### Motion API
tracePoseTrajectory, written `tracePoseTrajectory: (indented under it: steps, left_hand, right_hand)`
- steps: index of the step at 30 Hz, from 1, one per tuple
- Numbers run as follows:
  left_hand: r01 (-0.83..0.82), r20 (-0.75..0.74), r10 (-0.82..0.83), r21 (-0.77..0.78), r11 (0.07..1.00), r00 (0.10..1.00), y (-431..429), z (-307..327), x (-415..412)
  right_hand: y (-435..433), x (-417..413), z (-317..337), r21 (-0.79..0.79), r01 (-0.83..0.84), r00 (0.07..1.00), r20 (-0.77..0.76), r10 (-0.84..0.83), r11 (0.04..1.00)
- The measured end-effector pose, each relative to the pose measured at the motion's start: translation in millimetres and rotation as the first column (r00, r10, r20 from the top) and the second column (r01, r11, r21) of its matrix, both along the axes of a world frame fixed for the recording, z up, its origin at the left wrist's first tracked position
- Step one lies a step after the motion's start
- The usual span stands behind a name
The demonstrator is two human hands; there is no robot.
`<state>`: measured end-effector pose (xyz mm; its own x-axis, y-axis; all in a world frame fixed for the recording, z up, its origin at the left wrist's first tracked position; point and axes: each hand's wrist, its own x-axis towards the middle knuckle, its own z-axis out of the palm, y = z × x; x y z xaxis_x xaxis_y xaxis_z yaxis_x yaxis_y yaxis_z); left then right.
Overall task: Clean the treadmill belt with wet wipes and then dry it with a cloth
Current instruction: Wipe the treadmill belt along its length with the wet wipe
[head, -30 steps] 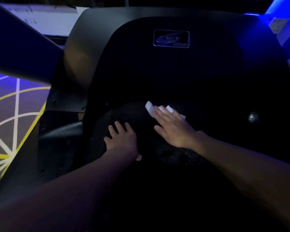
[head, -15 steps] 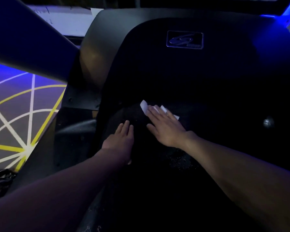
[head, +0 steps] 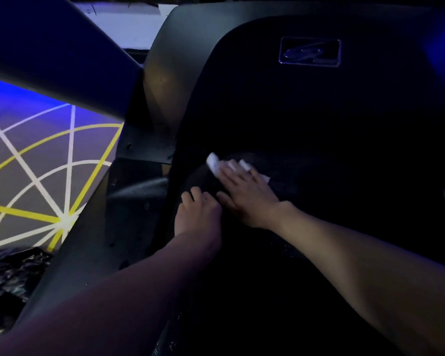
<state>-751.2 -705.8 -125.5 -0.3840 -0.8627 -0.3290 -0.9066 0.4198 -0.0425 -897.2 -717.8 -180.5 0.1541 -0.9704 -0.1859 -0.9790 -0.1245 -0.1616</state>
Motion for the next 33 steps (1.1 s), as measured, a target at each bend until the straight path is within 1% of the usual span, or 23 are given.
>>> tracePoseTrajectory:
  steps: [1,2,4,5,6,7,8,9,10,11,13,15,17,19,21,23,25,27,28,29,30,32,33]
  left_hand:
    - [-0.012,-0.006,0.012,0.002,1.000,1.000,-0.4,-0.8,-0.9]
    - [-0.022,-0.017,0.023,0.024,0.999,1.000,-0.6,-1.8,-1.1]
    - [-0.039,-0.044,0.043,0.091,0.995,0.998,-2.6,-2.7,2.2]
    - [-0.031,-0.060,0.039,0.133,0.991,0.997,-3.6,-2.1,5.2]
    - [-0.018,-0.076,0.031,0.165,0.986,0.997,-4.1,-1.8,9.1]
    - [-0.012,-0.096,0.030,0.183,0.983,0.995,-3.4,-1.0,13.0]
    - [-0.016,-0.117,0.037,0.182,0.983,0.992,-2.1,0.4,15.6]
    - [-0.019,-0.125,0.039,0.158,0.987,0.991,-0.2,3.0,16.6]
    - [-0.016,-0.105,0.029,0.115,0.993,0.994,1.5,5.4,16.1]
    - [-0.014,-0.079,0.020,0.076,0.997,0.997,3.5,7.1,15.1]
    - [-0.043,-0.102,0.051,0.076,0.996,0.993,7.1,5.1,14.4]
    - [-0.053,-0.182,0.073,0.113,0.992,0.981,12.8,-1.6,19.0]
    - [-0.060,-0.250,0.106,0.185,0.981,0.963,20.7,-6.5,25.4]
    - [-0.034,-0.245,0.102,0.269,0.962,0.964,25.9,-5.4,28.5]
    - [-0.003,-0.218,0.080,0.330,0.944,0.973,24.6,-6.2,31.7]
    - [0.001,-0.188,0.075,0.377,0.926,0.979,21.3,-5.0,35.2]
    - [0.006,-0.155,0.058,0.388,0.921,0.986,21.1,-3.5,36.1]
    - [0.005,-0.132,0.045,0.359,0.933,0.990,24.5,-2.2,34.2]
    - [0.005,-0.129,0.042,0.343,0.939,0.991,26.0,-1.4,32.4]
    - [0.005,-0.127,0.040,0.333,0.943,0.991,26.6,-1.7,31.4]
    - [0.007,-0.123,0.035,0.324,0.946,0.992,26.5,-3.0,31.4]
    - [-0.003,-0.094,0.035,0.313,0.950,0.995,27.1,-4.5,32.4]
    - [-0.007,-0.078,0.032,0.306,0.952,0.996,27.3,-5.0,31.6]
  right_hand:
    - [-1.9,0.6,1.4,0.008,-0.054,0.999,0.010,0.054,0.999]
    - [-6.2,-2.0,1.6,0.007,-0.045,0.999,0.000,0.045,0.999]
    - [-12.0,3.4,3.9,-0.009,0.151,0.988,0.027,-0.151,0.988]
    - [-13.6,11.0,2.4,-0.008,0.201,0.978,0.049,-0.200,0.980]
    - [-14.1,20.1,2.0,-0.003,0.150,0.986,0.076,-0.150,0.989]
    - [-13.9,27.0,0.4,-0.001,0.043,0.995,0.085,-0.043,0.999]
    - [-13.0,29.2,0.6,0.007,-0.064,0.994,0.087,0.063,0.998]
    - [-14.3,26.3,1.8,0.008,-0.116,0.989,0.092,0.115,0.993]
    - [-17.5,22.0,3.0,0.013,-0.098,0.992,0.081,0.096,0.995]
    - [-19.7,20.6,3.8,0.010,-0.027,0.997,0.066,0.026,1.000]
    - [-20.4,32.0,2.9,0.016,0.048,0.998,0.043,-0.048,0.999]
    - [-18.6,43.2,5.2,0.037,-0.097,0.994,0.048,0.095,0.995]
    - [-17.9,37.2,11.8,0.060,-0.183,0.976,0.130,0.174,0.981]
    - [-17.5,29.0,17.9,0.069,-0.052,0.971,0.236,0.034,0.996]
    - [-15.0,39.9,18.3,0.061,0.023,0.972,0.232,-0.037,0.998]
    - [-10.8,52.6,15.5,0.063,-0.076,0.977,0.206,0.061,0.995]
    - [-9.3,46.9,20.7,0.072,-0.152,0.949,0.289,0.126,0.986]
    - [-8.8,32.1,34.4,0.046,-0.146,0.909,0.401,0.116,0.988]
    - [-9.1,26.1,38.4,0.015,-0.137,0.907,0.405,0.119,0.990]
    - [-9.6,22.2,40.1,-0.023,-0.137,0.917,0.375,0.136,0.990]
    - [-10.9,20.2,40.0,-0.061,-0.158,0.939,0.300,0.169,0.986]
    - [-15.5,16.8,36.3,-0.107,-0.206,0.973,0.087,0.215,0.973]
    - [-17.1,13.4,31.5,-0.106,-0.182,0.980,0.063,0.189,0.978]
